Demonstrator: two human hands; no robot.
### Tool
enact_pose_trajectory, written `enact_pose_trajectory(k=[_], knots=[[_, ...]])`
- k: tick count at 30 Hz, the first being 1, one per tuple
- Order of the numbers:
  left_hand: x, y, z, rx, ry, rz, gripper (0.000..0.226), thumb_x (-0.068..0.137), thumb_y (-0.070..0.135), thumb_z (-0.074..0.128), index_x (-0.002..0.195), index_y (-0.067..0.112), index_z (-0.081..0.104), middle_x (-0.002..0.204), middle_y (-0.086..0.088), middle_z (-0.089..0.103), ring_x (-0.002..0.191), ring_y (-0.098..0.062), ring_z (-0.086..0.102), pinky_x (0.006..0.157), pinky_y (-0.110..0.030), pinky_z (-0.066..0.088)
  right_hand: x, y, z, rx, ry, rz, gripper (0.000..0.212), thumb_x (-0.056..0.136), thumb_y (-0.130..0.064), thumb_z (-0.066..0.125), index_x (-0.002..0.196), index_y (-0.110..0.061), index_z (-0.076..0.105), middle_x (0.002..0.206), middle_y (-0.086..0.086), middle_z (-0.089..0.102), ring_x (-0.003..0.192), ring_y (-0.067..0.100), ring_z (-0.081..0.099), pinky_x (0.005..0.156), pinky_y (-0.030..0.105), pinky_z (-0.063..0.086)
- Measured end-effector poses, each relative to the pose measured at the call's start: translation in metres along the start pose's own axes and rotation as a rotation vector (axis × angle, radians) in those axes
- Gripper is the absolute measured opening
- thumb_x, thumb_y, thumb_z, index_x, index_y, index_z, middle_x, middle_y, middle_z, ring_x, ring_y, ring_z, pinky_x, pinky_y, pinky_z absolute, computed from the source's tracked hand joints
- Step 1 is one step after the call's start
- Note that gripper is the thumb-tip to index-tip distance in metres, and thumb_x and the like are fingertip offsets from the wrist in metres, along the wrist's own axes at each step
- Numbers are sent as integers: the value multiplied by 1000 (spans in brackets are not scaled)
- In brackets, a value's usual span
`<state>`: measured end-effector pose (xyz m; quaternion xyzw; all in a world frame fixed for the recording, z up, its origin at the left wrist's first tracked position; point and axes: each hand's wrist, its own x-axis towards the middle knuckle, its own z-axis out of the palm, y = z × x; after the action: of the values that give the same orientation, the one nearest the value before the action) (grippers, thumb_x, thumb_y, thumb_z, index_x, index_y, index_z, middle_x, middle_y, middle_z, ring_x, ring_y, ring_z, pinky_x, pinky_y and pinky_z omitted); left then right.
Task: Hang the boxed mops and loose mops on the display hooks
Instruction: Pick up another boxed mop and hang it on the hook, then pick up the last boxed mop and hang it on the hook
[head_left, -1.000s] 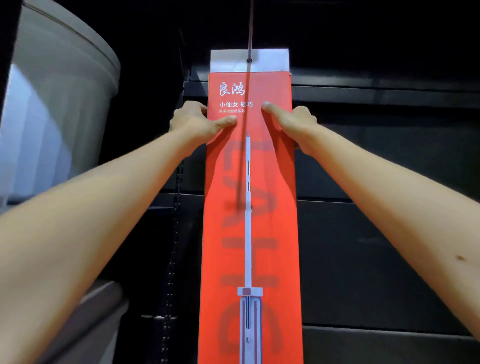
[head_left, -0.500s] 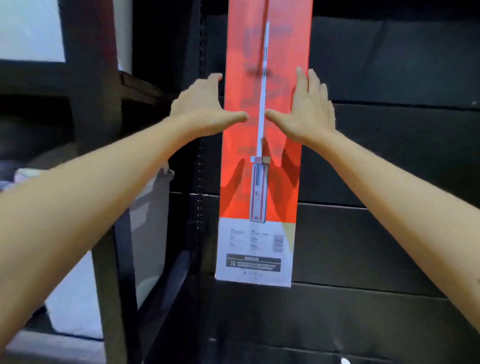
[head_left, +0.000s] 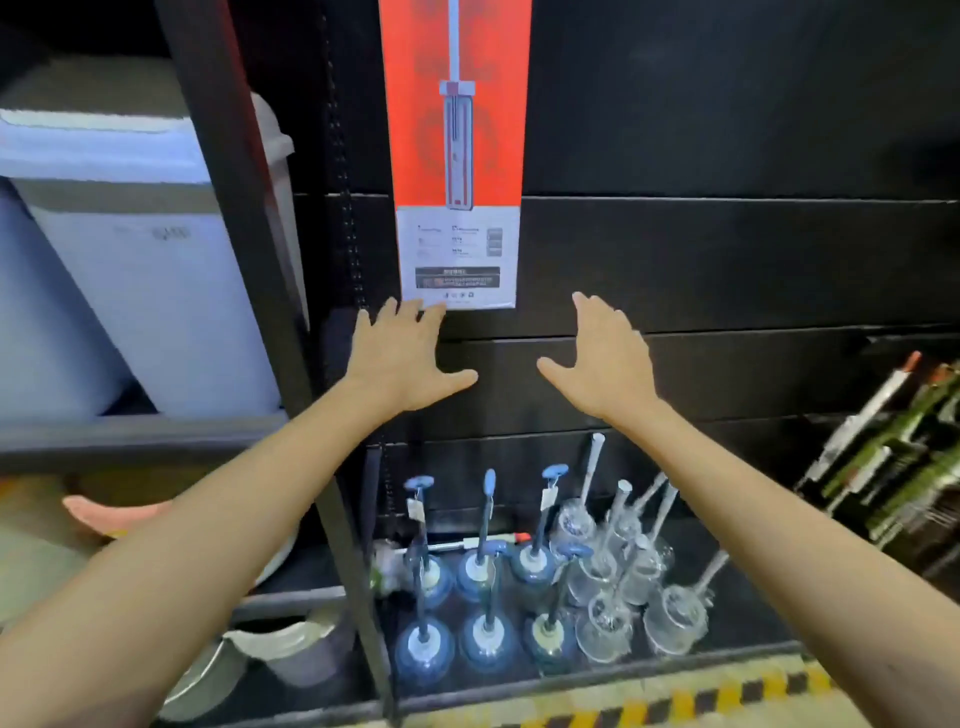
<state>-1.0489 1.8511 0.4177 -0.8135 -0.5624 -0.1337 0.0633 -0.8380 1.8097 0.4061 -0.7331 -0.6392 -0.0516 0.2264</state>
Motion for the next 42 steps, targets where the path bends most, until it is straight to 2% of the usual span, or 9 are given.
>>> enact_pose_trajectory(k=[6, 11, 13, 16, 20, 22, 25, 30, 42], knots=[[-101, 52, 66, -41, -128, 83, 87, 80, 69, 49, 148, 21, 23, 156, -8, 25, 144, -32, 18, 115, -55, 15, -143, 55, 24, -34, -133, 150, 82, 86, -46, 58, 150, -13, 19, 157, 11, 23, 143, 35, 21, 114, 49, 22], [-176, 118, 82, -71, -114, 258, 84, 80, 69, 46, 146, 20, 29, 154, -8, 29, 143, -32, 21, 113, -54, 15, -252, 102, 14, -82, -108, 237, 79, 84, -50, 55, 146, -8, 28, 149, 15, 36, 134, 37, 35, 108, 49, 34], [-212, 143, 87, -87, -112, 338, 87, 78, 73, 38, 144, 18, 34, 151, -10, 35, 141, -34, 26, 111, -56, 18, -306, 118, 4, -105, -133, 297, 79, 85, -50, 55, 147, -9, 27, 149, 14, 36, 136, 37, 34, 108, 50, 34], [-274, 185, 94, -102, -178, 440, 83, 81, 71, 41, 144, 17, 35, 151, -10, 36, 141, -33, 27, 112, -57, 19, -403, 138, -14, -120, -147, 424, 79, 85, -48, 56, 148, -12, 26, 151, 11, 35, 138, 34, 32, 110, 48, 33], [-362, 250, 94, -97, -279, 649, 91, 71, 75, 19, 138, 17, 42, 144, -11, 44, 136, -33, 34, 109, -54, 22, -539, 153, -44, -118, -166, 642, 77, 86, -47, 56, 147, -12, 26, 150, 12, 36, 137, 35, 33, 110, 48, 33], [-399, 286, 90, -108, -299, 746, 78, 78, 71, 32, 134, 18, 45, 137, -10, 50, 129, -32, 40, 105, -51, 30, -601, 157, -63, -131, -169, 739, 77, 87, -46, 56, 148, -11, 26, 149, 11, 37, 136, 35, 35, 109, 47, 34], [-448, 344, 83, -116, -329, 900, 74, 84, 68, 39, 140, 20, 38, 142, -8, 45, 132, -32, 36, 107, -52, 29, -679, 167, -94, -158, -141, 866, 75, 88, -45, 54, 148, -11, 25, 149, 10, 38, 134, 33, 36, 109, 46, 33], [-512, 451, 66, -155, -332, 1149, 74, 88, 66, 36, 148, 25, 24, 157, -4, 24, 144, -28, 20, 116, -51, 13, -774, 193, -143, -178, -29, 1108, 74, 89, -44, 55, 148, -12, 25, 151, 9, 36, 136, 31, 35, 111, 46, 31], [-625, 731, 61, -243, -350, 1634, 73, 88, 65, 35, 149, 25, 20, 158, -4, 21, 145, -28, 16, 116, -50, 10, -931, 331, -242, -284, 110, 1580, 74, 91, -43, 52, 150, -14, 20, 154, 9, 30, 142, 32, 27, 115, 45, 25]])
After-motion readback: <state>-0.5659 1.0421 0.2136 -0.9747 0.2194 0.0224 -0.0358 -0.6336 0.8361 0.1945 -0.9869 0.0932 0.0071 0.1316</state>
